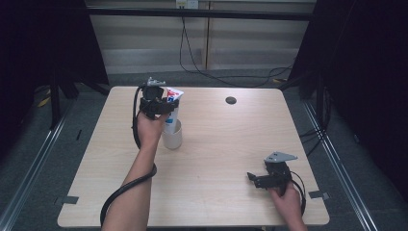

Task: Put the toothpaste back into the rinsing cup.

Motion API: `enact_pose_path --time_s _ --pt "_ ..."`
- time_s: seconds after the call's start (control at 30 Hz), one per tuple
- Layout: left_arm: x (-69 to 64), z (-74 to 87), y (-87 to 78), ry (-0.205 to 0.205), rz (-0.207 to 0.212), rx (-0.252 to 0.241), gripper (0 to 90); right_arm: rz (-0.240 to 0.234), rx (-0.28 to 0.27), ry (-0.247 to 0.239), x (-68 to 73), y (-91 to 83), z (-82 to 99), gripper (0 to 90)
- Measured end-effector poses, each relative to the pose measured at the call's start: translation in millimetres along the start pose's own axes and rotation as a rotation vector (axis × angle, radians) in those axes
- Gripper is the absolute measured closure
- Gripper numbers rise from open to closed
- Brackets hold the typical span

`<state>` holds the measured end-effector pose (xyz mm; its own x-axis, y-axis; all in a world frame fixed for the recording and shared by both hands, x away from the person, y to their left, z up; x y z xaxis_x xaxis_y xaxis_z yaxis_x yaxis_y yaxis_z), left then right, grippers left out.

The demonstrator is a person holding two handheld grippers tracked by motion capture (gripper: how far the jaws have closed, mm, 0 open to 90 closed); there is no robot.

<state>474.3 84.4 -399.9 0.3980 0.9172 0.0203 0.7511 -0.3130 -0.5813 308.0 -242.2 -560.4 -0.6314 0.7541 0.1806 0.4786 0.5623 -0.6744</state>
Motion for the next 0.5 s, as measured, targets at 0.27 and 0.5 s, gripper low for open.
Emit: enact_pose_path --time_s 0.27,0.5 --pt "0.1 8.0 0.7 -0.006 -0.001 0.013 64.3 0.0 -0.001 -0.002 -0.1 0.1 -0.1 11.3" --pt "0.6 15.2 1.0 -0.011 -0.002 0.017 64.2 0.0 0.0 0.0 0.0 0.0 0.0 11.4"
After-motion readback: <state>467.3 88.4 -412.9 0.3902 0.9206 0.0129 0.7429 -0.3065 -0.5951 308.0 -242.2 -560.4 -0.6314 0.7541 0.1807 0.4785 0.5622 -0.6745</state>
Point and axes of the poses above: each handheld gripper's, and its own axes: y roughly forward along the jaws, z roughly out of its underside, x roughly to its left, the point moved 7 cm from there along y, roughly forward along the jaws, and after that the axes turned 13 degrees about -z, right-handed, at the moved point
